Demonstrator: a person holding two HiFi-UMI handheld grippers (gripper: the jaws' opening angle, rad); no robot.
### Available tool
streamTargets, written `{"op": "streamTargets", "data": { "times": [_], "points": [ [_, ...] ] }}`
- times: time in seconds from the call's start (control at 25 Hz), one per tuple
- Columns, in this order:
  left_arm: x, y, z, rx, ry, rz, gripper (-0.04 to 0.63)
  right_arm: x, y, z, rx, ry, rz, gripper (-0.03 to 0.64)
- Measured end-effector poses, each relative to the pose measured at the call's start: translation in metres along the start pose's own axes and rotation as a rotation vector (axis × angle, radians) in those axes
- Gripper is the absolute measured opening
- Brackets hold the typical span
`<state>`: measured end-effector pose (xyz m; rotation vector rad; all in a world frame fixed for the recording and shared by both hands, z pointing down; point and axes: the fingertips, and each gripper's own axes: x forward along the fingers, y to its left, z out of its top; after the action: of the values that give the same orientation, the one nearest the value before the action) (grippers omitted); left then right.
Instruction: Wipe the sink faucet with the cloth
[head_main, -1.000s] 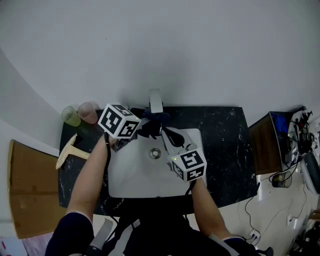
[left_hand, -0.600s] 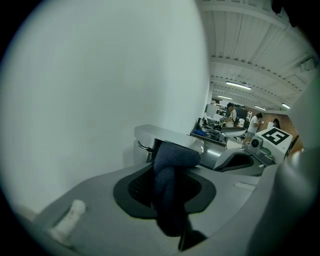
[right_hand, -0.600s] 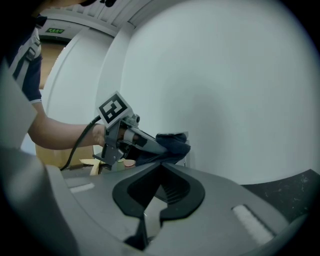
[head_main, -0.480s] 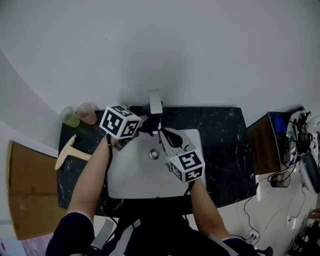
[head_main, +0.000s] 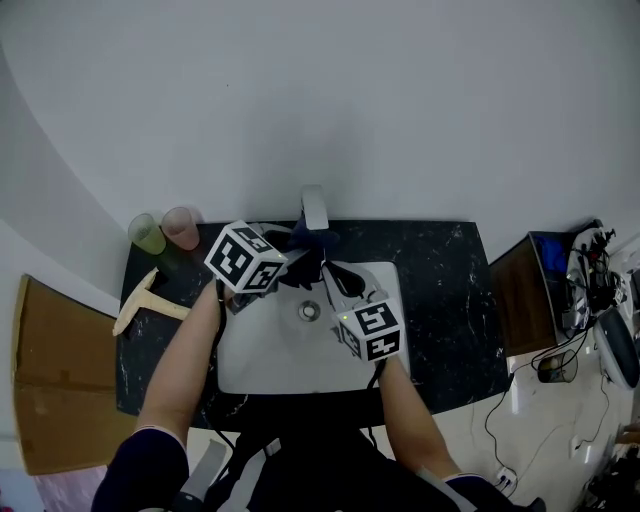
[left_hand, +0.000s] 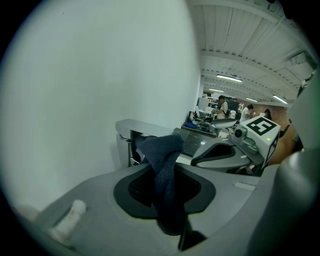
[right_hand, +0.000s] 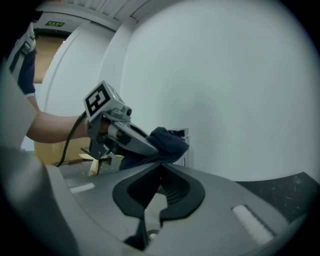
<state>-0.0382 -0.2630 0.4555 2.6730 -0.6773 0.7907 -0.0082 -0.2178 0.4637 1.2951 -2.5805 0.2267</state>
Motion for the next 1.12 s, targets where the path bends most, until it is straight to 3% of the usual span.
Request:
{"op": "streamTargets", "data": {
  "times": [0.2, 0.36, 0.76, 0.96, 1.12],
  "points": [
    [-0.009, -0.03, -0.008, 0.075, 0.028, -0.081, 0.074, -0.002, 0.003, -0.011, -0.018, 0.05, -0.014, 0.006],
    [-0.026, -0.046, 0.011, 0.118, -0.041, -0.1, 0.074, -0.006, 0.004, -0.008, -0.025, 0.043, -0.036, 0.006],
    [-0.046, -0.031, 0.097, 0.209, -0.233, 0.013, 0.074, -0.01, 0.0, 0.014, -0.044, -0.009, -0.058, 0.006],
    [-0.028, -0.014, 0.111, 0.22, -0.263, 0.027, 0.074, -0.004, -0.001, 0.019, -0.063, -0.016, -0.056, 0.006],
    [-0.009, 0.009, 0.101, 0.236, -0.21, 0.084, 0.074, 0.003, 0.0, 0.017, -0.067, -0.008, -0.044, 0.006]
  ]
}}
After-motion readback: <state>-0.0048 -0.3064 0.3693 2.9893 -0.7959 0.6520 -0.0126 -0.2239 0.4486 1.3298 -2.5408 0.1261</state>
